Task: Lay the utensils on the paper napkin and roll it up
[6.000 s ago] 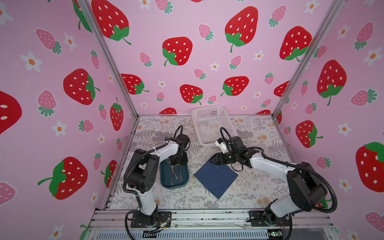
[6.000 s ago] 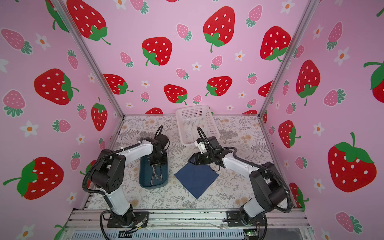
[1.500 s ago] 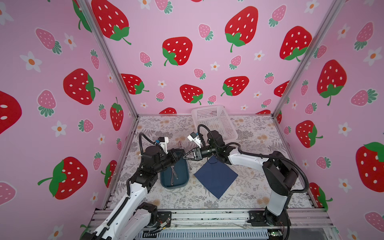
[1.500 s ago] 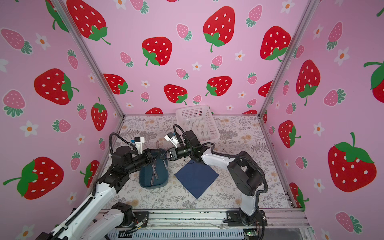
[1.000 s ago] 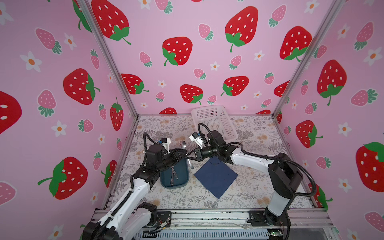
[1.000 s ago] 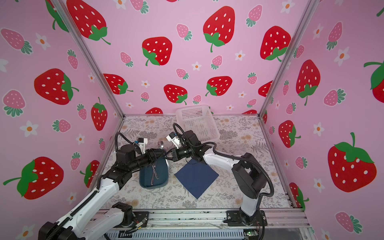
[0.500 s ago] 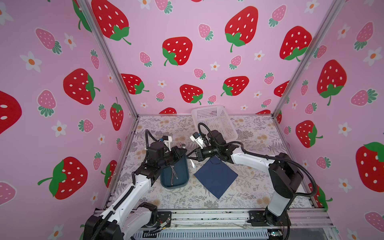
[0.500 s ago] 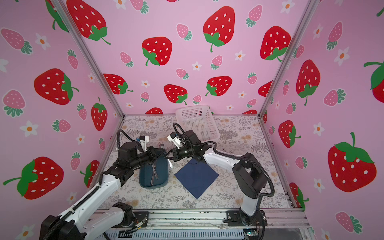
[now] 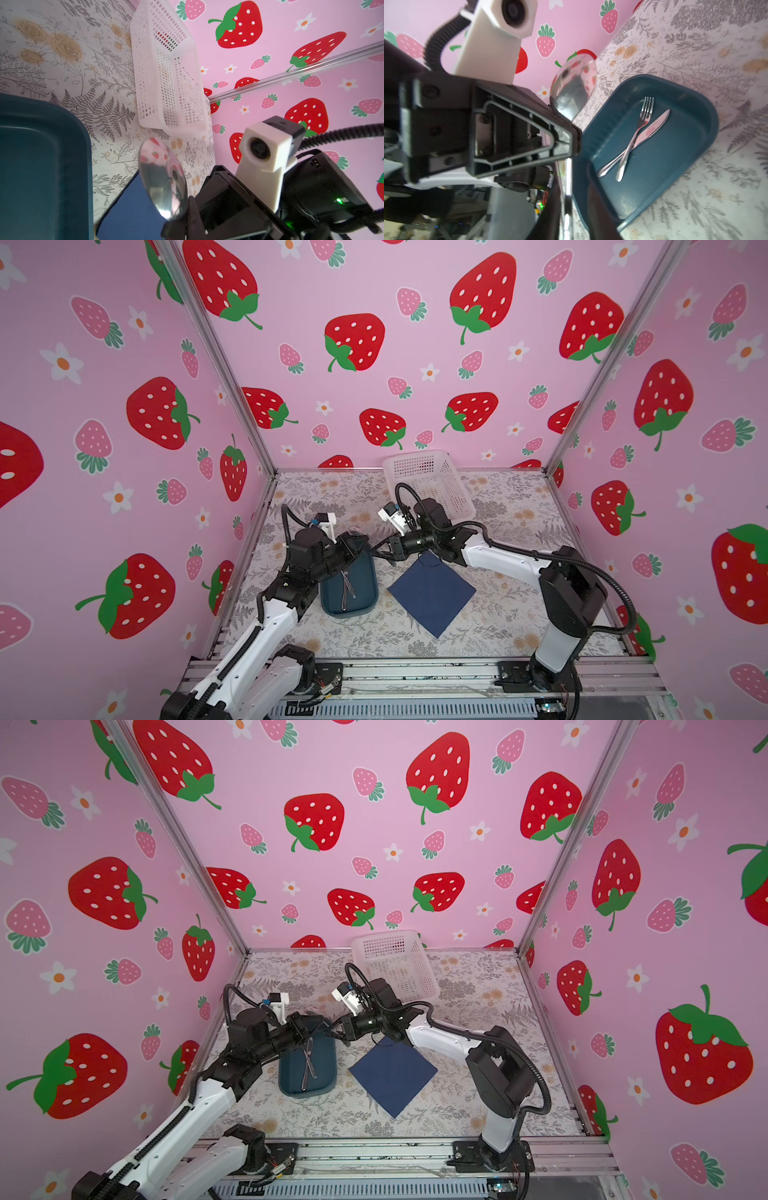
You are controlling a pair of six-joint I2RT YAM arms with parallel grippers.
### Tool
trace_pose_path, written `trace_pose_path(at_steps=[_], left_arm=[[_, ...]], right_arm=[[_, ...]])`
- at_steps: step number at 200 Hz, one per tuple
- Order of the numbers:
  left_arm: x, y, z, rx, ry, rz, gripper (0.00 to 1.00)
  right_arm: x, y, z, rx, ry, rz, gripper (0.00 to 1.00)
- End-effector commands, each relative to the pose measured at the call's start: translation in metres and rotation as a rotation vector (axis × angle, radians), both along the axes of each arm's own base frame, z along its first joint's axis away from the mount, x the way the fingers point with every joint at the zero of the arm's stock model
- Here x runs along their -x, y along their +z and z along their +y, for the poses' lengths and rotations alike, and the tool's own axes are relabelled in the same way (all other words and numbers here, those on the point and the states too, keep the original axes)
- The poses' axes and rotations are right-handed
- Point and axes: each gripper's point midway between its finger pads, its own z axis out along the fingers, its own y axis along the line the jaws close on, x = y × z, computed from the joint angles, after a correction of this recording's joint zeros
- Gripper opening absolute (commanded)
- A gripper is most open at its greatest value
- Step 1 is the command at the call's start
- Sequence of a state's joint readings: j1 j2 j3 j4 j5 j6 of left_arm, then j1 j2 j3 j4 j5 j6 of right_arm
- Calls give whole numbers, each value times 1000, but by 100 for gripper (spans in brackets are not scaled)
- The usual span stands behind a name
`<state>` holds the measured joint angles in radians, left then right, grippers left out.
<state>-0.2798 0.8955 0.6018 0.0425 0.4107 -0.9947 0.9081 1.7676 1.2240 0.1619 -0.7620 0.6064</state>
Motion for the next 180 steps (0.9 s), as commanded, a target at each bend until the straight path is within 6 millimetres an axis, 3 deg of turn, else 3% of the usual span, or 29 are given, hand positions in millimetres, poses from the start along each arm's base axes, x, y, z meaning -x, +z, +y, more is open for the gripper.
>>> trace_pose_path(at_steps=[1,27,73,91,130,156,180], left_arm=[[-7,13,11,9,91,30,0],[-9,7,19,-24,142,87,0],[-6,-13,26,-22,217,241,0],[-5,-19,28,-7,246,304,0],[-5,-23,25,28,260,380,0],[-5,-22,21,42,257,391,0],[-6,-18,19,47,254,384,0]], right_arm=[[-6,6,-1,17,-44,-53,39],[-26,-5,-12,107,-150,-166,41],[-38,-4,-22,179,-217,-336,44],[-38,-1,-26,187,-247,-550,49],[-15,34,-43,38,-248,-1149,48],[9,30,-44,-1,-95,-1486,47],[-4,23,-38,92,-93,-1576,42]])
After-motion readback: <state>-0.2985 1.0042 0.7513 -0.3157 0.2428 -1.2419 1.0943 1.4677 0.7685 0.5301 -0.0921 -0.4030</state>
